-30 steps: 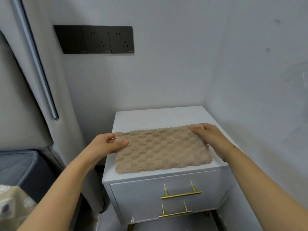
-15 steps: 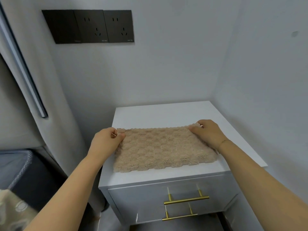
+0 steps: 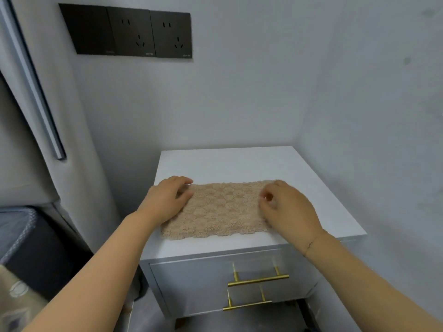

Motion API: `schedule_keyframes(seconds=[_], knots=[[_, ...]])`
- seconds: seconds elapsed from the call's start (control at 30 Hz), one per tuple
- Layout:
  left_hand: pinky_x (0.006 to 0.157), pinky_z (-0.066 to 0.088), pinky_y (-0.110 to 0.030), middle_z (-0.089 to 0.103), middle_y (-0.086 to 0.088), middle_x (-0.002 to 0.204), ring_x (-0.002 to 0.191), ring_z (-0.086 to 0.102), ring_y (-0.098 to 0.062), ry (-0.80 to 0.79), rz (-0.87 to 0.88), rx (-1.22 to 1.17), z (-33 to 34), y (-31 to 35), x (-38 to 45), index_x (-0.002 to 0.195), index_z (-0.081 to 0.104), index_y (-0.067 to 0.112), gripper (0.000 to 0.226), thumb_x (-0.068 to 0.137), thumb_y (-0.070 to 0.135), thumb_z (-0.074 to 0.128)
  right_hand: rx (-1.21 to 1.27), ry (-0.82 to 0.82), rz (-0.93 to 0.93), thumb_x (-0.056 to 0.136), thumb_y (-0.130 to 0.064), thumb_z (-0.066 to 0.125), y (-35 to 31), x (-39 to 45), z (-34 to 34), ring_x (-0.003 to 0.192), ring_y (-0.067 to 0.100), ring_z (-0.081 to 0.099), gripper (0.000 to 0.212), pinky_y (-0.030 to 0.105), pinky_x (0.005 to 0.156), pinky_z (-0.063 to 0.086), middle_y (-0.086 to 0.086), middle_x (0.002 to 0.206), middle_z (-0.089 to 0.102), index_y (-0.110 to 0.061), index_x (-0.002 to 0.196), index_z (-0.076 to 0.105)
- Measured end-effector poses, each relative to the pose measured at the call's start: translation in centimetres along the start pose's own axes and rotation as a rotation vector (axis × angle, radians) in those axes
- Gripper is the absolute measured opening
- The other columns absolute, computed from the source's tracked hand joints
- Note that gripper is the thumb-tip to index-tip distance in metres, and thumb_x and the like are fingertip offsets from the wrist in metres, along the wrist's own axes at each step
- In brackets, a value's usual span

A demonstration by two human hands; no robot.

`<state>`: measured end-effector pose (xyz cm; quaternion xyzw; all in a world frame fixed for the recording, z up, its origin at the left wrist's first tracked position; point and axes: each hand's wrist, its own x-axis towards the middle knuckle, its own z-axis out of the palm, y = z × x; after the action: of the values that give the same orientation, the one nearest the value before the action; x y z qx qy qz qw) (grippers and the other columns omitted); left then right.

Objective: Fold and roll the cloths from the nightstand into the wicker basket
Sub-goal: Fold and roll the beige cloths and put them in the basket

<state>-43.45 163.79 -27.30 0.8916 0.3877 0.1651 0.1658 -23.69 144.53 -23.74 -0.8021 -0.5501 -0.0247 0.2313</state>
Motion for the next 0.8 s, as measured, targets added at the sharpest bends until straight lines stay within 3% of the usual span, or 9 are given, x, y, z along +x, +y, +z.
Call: schedule_keyframes(seconds=[0.13, 0.33, 0.5, 0.6, 0.67, 0.8], knots=[[0.090, 0.046, -0.031, 0.059, 0.005, 0.118, 0.103, 0.055, -0.011, 0.023, -0.036, 0.001, 0.0, -0.4, 0.1, 0.123, 0.058, 0.025, 0.031, 0.095, 0.038, 0.056, 0.095, -0.178, -0.020, 0.094, -0.030, 0.050, -1.9, -3.8, 1.0, 0.089, 0.010, 0.055, 0.020, 0.023, 0.078, 0.044, -0.007, 0.102, 0.056, -0.022, 0.106, 0.064], [0.073, 0.046, -0.025, 0.061, 0.006, 0.103, 0.086, 0.059, -0.011, -0.020, -0.204, -0.012, -1.0, 0.0, -1.8, 0.109, 0.062, 0.023, 0.025, 0.091, 0.040, 0.060, 0.069, -0.150, 0.033, 0.097, -0.037, 0.047, -1.1, -1.9, 2.7, 0.100, 0.016, 0.056, 0.033, 0.028, 0.088, 0.044, -0.003, 0.115, 0.054, -0.016, 0.117, 0.064], [0.064, 0.047, -0.022, 0.068, 0.009, 0.078, 0.072, 0.062, -0.004, -0.139, -0.260, -0.070, -1.8, 2.4, -5.5, 0.092, 0.064, 0.024, 0.022, 0.086, 0.046, 0.064, 0.162, -0.215, 0.035, 0.100, -0.018, 0.039, 0.5, 2.8, 4.4, 0.102, 0.025, 0.058, 0.028, 0.033, 0.089, 0.046, 0.006, 0.117, 0.060, -0.009, 0.109, 0.064], [0.066, 0.052, -0.021, 0.071, 0.006, 0.066, 0.055, 0.062, 0.000, -0.196, -0.251, -0.118, -1.5, 4.4, -7.3, 0.088, 0.064, 0.023, 0.023, 0.085, 0.045, 0.066, 0.272, -0.304, 0.012, 0.101, -0.011, 0.039, 0.3, 4.7, 4.0, 0.124, 0.024, 0.049, 0.035, 0.022, 0.100, 0.032, 0.006, 0.137, 0.053, -0.012, 0.131, 0.056], [0.062, 0.047, -0.020, 0.070, 0.008, 0.065, 0.059, 0.061, 0.001, -0.148, -0.264, -0.049, -1.5, 4.9, -7.9, 0.089, 0.062, 0.025, 0.025, 0.086, 0.049, 0.063, 0.328, -0.313, 0.011, 0.101, -0.010, 0.040, 0.4, 4.9, 3.5, 0.130, 0.022, 0.044, 0.037, 0.015, 0.099, 0.026, 0.005, 0.143, 0.048, -0.012, 0.136, 0.052], [0.062, 0.040, -0.020, 0.061, 0.014, 0.085, 0.074, 0.055, -0.002, 0.056, -0.217, 0.116, -2.5, 4.5, -8.6, 0.109, 0.058, 0.028, 0.028, 0.090, 0.049, 0.057, 0.299, -0.217, -0.046, 0.101, -0.011, 0.041, 0.7, 3.1, 2.8, 0.132, 0.019, 0.042, 0.037, 0.015, 0.103, 0.023, 0.004, 0.146, 0.045, -0.012, 0.136, 0.051]])
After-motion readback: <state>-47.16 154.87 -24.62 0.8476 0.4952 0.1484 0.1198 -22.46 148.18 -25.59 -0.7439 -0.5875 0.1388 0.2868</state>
